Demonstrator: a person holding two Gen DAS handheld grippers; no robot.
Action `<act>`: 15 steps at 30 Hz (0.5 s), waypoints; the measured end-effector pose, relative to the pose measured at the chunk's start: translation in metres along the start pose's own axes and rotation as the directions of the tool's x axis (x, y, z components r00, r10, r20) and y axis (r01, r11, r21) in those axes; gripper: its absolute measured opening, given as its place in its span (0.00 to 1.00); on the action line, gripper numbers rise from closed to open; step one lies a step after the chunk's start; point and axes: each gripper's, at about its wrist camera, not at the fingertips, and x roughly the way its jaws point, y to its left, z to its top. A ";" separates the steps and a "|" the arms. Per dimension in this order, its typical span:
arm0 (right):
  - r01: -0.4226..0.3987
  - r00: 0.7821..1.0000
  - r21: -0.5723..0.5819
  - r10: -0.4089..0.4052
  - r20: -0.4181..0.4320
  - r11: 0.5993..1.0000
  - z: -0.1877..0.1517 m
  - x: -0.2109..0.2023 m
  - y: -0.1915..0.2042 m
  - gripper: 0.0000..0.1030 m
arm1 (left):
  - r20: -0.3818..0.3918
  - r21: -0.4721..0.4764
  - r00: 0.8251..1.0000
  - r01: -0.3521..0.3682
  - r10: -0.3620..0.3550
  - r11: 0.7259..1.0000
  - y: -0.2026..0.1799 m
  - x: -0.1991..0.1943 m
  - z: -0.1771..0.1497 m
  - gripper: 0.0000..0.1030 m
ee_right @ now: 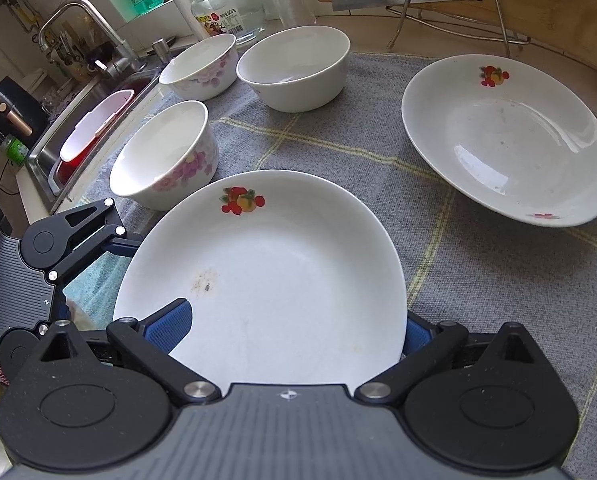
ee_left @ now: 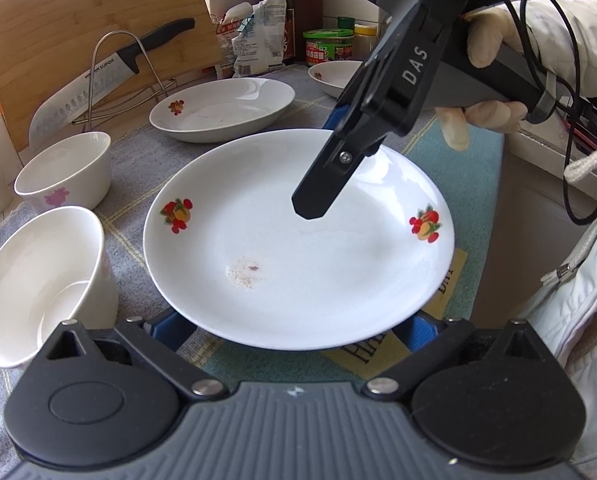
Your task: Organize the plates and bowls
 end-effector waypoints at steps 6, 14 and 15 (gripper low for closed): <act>0.004 1.000 -0.016 -0.004 0.010 1.000 -0.003 -0.012 -0.003 1.00 | -0.003 0.012 1.000 -0.010 0.010 1.000 -0.007 -0.001 0.009 0.98; 0.018 0.999 -0.019 -0.017 0.027 1.000 -0.008 -0.028 -0.016 1.00 | 0.000 0.025 1.000 -0.011 0.011 1.000 -0.016 0.003 0.028 0.98; 0.020 0.999 -0.020 -0.019 0.032 1.000 -0.009 -0.031 -0.018 1.00 | 0.001 0.029 1.000 -0.012 0.012 1.000 -0.018 0.004 0.031 0.98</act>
